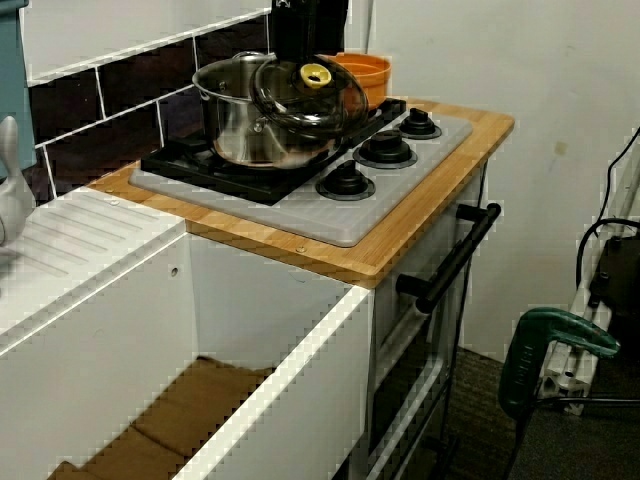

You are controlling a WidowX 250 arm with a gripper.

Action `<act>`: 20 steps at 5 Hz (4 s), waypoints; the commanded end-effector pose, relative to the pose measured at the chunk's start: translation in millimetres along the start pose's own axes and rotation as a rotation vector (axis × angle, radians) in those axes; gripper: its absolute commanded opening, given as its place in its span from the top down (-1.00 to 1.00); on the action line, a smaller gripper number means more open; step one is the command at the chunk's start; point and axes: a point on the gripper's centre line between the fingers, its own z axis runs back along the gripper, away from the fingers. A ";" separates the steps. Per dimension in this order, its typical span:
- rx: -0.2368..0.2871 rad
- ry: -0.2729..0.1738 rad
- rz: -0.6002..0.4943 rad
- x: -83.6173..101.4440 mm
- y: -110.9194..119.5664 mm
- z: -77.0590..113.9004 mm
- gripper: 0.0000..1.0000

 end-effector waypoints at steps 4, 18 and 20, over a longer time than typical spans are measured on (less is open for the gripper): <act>-0.040 -0.053 -0.017 3.6 -8.8 32.1 -1.00; -0.089 0.033 0.631 -3.3 -138.9 21.2 -1.00; -0.064 0.018 0.671 4.5 -144.7 9.4 -1.00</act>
